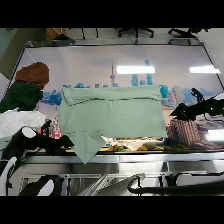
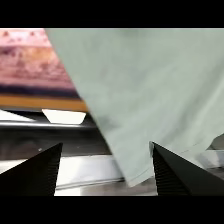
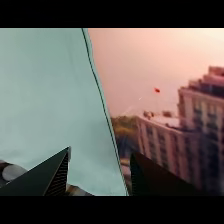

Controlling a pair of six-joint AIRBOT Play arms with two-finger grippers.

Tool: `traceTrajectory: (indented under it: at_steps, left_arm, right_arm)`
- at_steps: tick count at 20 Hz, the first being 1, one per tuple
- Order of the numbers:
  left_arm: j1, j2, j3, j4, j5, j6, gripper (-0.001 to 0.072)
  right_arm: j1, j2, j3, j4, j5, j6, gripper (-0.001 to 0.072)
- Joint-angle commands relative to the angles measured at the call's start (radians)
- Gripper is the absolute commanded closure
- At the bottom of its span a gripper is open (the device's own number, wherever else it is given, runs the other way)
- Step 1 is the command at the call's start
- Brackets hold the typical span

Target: Fold the shirts.

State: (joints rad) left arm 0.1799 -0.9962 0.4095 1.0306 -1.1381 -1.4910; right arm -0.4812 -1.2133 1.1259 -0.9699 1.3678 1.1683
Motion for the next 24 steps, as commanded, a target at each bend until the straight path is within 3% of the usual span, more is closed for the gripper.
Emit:
traceTrajectory:
  at_steps: [1,3,5,6,7,8,11,15,17,18,19,20,22,24]
  left_arm:
    - [-0.005,0.053,-0.136,-0.242,0.224,0.117,0.0105]
    - [-0.024,0.030,-0.109,-0.246,0.259,0.121,0.0106]
    - [-0.033,-0.027,-0.050,-0.247,0.235,0.122,0.0107]
    - [-0.037,-0.058,-0.013,-0.245,0.210,0.132,0.0259]
    - [-0.042,-0.090,0.024,-0.245,0.172,0.164,0.0557]
    - [-0.042,-0.119,0.064,-0.245,0.122,0.197,0.0693]
    - [-0.042,-0.175,0.159,-0.239,0.003,0.220,0.0695]
    - [-0.042,-0.178,0.232,-0.238,-0.063,0.219,0.0695]
    - [-0.042,-0.178,0.269,-0.238,-0.102,0.219,0.0696]
    - [-0.042,-0.177,0.287,-0.237,-0.128,0.219,0.0695]
    - [-0.042,-0.173,0.303,-0.237,-0.156,0.219,0.0696]
    - [-0.042,-0.158,0.310,-0.237,-0.176,0.217,0.0696]
    - [-0.042,-0.101,0.309,-0.185,-0.205,0.184,0.0696]
    - [-0.042,-0.025,0.309,-0.027,-0.269,0.108,0.0696]
  right_arm:
    - [-0.002,0.007,-0.048,0.005,0.003,0.007,0.0270]
    - [-0.002,0.006,-0.063,0.005,0.003,0.007,0.0269]
    - [-0.002,0.006,-0.083,0.004,0.005,0.007,0.0181]
    - [-0.002,0.006,-0.095,0.004,0.012,0.007,0.0185]
    - [-0.002,0.006,-0.111,0.001,0.020,0.007,0.0187]
    - [-0.002,0.006,-0.129,0.002,0.025,0.010,0.0191]
    - [-0.001,0.006,-0.206,0.003,0.046,0.031,0.0193]
    - [0.000,0.005,-0.299,0.035,0.017,0.008,0.0220]
    - [0.001,0.004,-0.312,0.140,0.019,-0.069,0.0437]
    - [0.001,0.006,-0.312,0.191,0.019,-0.095,0.0491]
    - [0.001,0.008,-0.311,0.226,0.019,-0.100,0.0497]
    - [0.001,0.014,-0.311,0.237,0.022,-0.107,0.0663]
    - [-0.004,0.050,-0.311,0.158,0.021,-0.050,0.0690]
    - [-0.004,0.103,-0.311,-0.038,0.021,0.058,0.0690]
